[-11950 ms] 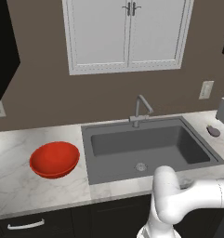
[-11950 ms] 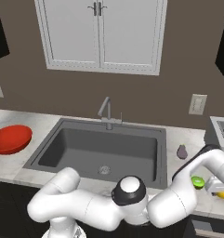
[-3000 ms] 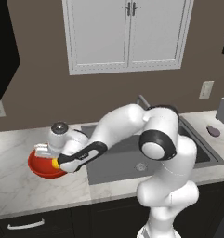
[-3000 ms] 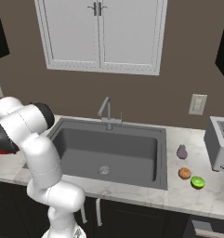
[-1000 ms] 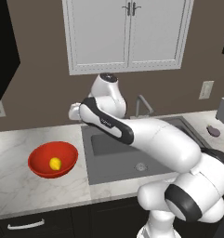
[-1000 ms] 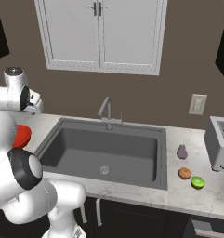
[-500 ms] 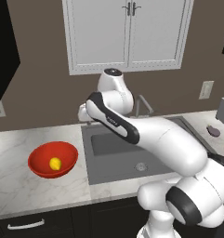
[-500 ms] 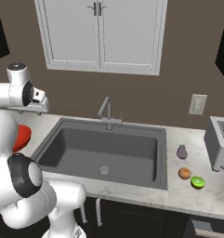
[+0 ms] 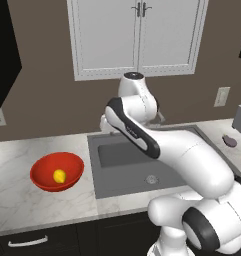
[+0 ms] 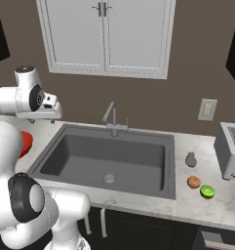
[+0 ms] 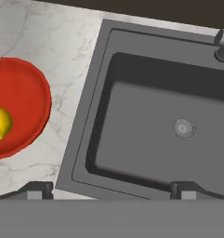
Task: There is a mixed pile of frozen fruits and vegetables on the counter. Locate all the frozen vegetables and place the items in a bowl on the counter. Take all the frozen fruits and defrost them in a running sink.
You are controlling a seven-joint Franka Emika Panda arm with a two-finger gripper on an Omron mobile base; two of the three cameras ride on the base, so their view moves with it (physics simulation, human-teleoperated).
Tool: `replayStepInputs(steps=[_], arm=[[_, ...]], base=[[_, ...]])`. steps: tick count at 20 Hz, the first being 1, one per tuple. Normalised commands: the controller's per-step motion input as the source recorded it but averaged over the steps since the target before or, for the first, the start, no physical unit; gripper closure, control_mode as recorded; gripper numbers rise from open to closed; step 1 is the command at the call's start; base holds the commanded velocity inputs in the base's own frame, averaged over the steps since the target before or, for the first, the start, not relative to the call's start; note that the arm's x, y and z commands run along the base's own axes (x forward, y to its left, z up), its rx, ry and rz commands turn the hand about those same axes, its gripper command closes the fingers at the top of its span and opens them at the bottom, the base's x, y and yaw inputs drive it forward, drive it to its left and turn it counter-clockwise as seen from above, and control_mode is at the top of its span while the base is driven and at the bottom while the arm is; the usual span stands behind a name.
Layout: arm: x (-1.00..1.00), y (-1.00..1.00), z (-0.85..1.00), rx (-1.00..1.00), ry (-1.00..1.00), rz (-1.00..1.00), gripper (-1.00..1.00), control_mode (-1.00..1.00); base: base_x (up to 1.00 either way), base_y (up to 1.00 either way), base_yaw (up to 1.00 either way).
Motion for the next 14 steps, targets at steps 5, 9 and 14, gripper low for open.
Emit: replayStepInputs(steps=[5,9,14], arm=[[-0.27,-0.60,-0.11,-0.05,0.00,0.02,-1.00,-1.00],[-0.24,-0.67,-0.23,-0.03,0.00,0.00,-1.00,-1.00],[-0.12,-0.72,-0.17,-0.01,0.00,0.00,-1.00,-1.00]], base=[[0.00,0.00,0.00],[0.00,0.00,0.00],[0.00,0.00,0.00]])
